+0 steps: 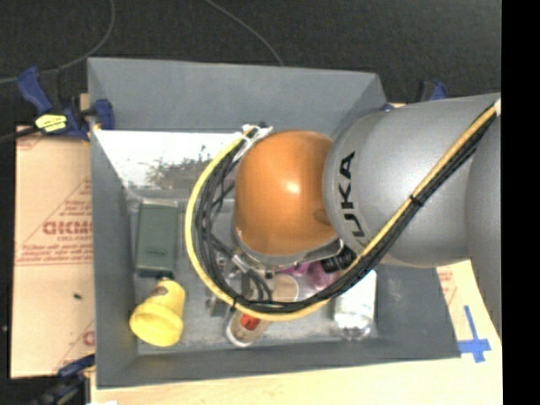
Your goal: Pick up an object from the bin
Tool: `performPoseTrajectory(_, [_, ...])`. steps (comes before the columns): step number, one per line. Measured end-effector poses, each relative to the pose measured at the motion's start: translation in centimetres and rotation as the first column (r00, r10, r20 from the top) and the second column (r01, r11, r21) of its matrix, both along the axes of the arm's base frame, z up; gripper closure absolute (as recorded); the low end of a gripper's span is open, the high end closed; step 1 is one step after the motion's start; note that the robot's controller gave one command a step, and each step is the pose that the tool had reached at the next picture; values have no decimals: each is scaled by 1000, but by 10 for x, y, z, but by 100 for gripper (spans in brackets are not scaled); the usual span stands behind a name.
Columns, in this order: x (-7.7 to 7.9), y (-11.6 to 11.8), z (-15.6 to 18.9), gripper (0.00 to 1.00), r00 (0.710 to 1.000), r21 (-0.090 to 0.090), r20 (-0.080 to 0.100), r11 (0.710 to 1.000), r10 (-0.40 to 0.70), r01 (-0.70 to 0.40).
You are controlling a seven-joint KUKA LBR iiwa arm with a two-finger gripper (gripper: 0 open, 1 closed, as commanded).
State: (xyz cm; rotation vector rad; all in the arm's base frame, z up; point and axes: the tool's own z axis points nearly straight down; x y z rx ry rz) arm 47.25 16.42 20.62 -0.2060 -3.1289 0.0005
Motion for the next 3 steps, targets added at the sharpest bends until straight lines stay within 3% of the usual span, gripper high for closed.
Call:
performPoseTrajectory(1, [9,-33,-37,100,969,2,6,969,248,-248])
performPoseTrajectory(2, [21,-89,-50,0,993,1,0,993,118,-118])
performPoseTrajectory(3, [21,-89,-50,0,993,1,0,993,116,-116])
